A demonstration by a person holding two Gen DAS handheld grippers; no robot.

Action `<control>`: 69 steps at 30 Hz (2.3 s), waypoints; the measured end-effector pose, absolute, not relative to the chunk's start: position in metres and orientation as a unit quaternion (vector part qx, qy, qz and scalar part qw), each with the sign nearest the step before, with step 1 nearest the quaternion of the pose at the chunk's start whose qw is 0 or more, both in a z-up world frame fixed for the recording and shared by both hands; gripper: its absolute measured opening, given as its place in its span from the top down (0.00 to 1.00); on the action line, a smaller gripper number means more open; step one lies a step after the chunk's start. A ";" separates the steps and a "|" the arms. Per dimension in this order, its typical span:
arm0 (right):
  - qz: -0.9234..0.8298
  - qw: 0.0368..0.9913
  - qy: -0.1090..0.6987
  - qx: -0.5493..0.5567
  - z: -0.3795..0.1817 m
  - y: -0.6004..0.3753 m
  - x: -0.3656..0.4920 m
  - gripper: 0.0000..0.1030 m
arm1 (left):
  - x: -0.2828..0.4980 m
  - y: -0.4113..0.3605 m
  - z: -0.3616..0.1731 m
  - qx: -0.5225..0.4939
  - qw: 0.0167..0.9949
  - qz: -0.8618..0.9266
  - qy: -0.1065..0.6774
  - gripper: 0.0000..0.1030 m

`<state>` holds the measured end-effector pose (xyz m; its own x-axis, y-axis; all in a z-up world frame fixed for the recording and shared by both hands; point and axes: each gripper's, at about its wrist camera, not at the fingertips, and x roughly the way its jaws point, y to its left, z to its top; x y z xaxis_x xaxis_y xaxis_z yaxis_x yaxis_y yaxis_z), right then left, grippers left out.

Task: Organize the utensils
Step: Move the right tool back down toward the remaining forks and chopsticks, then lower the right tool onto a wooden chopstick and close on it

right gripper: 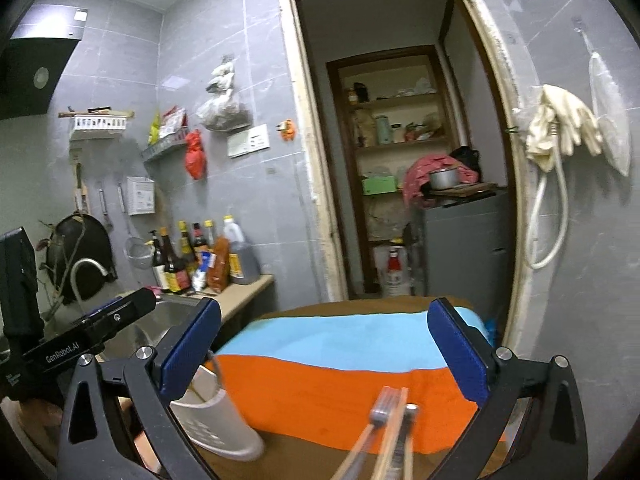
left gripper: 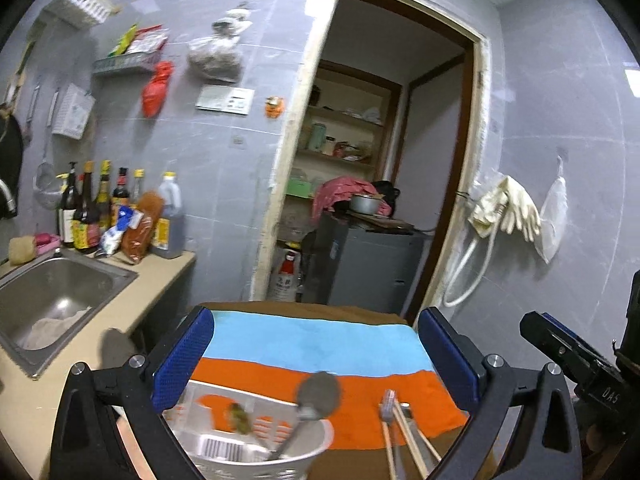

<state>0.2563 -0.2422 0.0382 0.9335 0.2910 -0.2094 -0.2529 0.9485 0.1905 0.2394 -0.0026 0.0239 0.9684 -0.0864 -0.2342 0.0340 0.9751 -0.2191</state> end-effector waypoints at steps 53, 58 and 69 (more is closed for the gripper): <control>0.263 0.878 0.386 0.104 -0.180 -0.330 0.440 0.70 | 0.420 -0.134 -0.144 -0.137 0.907 -0.086 0.388 0.63; 0.279 0.865 0.406 0.098 -0.191 -0.321 0.448 0.73 | 0.433 -0.134 -0.156 -0.156 0.891 -0.110 0.413 0.70; 0.278 0.858 0.418 0.108 -0.200 -0.318 0.450 0.73 | 0.446 -0.144 -0.165 -0.155 0.875 -0.150 0.434 0.76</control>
